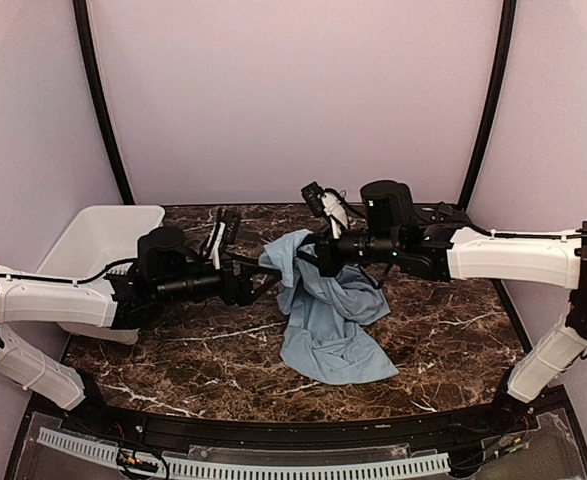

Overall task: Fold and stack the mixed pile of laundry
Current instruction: Pass from the right arm to the left, then pick up the crumpled T-shirt from the center of the board, then adjust the crumpled T-shirt at the center of the board, then move the crumpled T-shirt to the center of the board, then adjust the crumpled T-shirt at the center of the board.

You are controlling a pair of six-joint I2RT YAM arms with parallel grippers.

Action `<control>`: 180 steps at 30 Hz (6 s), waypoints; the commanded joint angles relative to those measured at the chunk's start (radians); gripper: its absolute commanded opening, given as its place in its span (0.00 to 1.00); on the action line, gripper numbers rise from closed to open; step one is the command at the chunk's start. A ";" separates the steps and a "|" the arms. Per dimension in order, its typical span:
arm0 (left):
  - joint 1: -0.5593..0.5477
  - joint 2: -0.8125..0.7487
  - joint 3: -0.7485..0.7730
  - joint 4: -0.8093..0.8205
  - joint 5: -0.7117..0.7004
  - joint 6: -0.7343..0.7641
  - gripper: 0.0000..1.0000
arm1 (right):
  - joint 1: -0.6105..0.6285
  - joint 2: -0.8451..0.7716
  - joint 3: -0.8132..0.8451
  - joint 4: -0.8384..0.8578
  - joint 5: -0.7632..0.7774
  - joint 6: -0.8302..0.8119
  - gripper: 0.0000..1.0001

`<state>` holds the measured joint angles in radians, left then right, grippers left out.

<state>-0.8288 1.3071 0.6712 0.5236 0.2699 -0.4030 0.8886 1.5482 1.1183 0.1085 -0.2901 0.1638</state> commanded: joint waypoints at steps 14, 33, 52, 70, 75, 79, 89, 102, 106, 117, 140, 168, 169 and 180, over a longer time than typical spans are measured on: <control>0.031 0.002 0.374 -0.261 -0.304 0.005 0.00 | -0.043 -0.032 -0.048 -0.129 0.154 0.049 0.71; 0.322 0.124 0.482 -0.613 -0.342 -0.119 0.00 | -0.183 0.029 -0.169 -0.289 0.349 0.206 0.49; 0.330 0.108 0.497 -0.615 -0.336 -0.068 0.00 | -0.223 0.390 0.135 -0.291 0.082 0.085 0.58; 0.339 0.092 0.557 -0.699 -0.369 0.000 0.00 | -0.281 0.206 0.144 -0.270 0.024 0.050 0.00; 0.342 0.097 0.679 -0.804 -0.399 0.099 0.00 | -0.364 -0.035 0.174 -0.335 0.105 0.015 0.00; 0.346 0.103 0.790 -0.864 -0.415 0.174 0.00 | -0.414 -0.134 0.239 -0.391 0.125 -0.013 0.00; 0.347 0.047 0.973 -0.969 -0.260 0.314 0.00 | -0.427 -0.323 0.348 -0.511 0.240 -0.066 0.00; 0.327 -0.111 0.693 -1.239 0.124 0.347 0.00 | -0.405 -0.561 -0.154 -0.639 -0.025 0.166 0.00; 0.326 -0.084 0.593 -1.308 0.080 0.337 0.00 | -0.359 -0.618 -0.332 -0.634 -0.030 0.266 0.63; 0.288 0.219 0.567 -1.398 -0.141 0.316 0.00 | -0.335 -0.492 -0.324 -0.623 -0.066 0.214 0.79; 0.302 0.301 0.614 -1.298 -0.078 0.278 0.00 | -0.195 -0.008 -0.314 -0.421 0.027 0.341 0.70; 0.392 0.433 0.672 -1.218 -0.141 0.129 0.00 | -0.416 -0.084 -0.190 -0.484 -0.033 0.218 0.49; 0.392 0.433 0.676 -1.221 -0.139 0.130 0.00 | -0.397 -0.109 -0.225 -0.486 -0.026 0.236 0.48; 0.392 0.433 0.697 -1.225 -0.116 0.142 0.00 | -0.249 -0.036 -0.305 -0.470 0.115 0.246 0.46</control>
<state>-0.4366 1.7657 1.3437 -0.6994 0.1387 -0.2661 0.6102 1.4357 0.8043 -0.3885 -0.2577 0.4168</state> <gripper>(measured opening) 0.026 0.455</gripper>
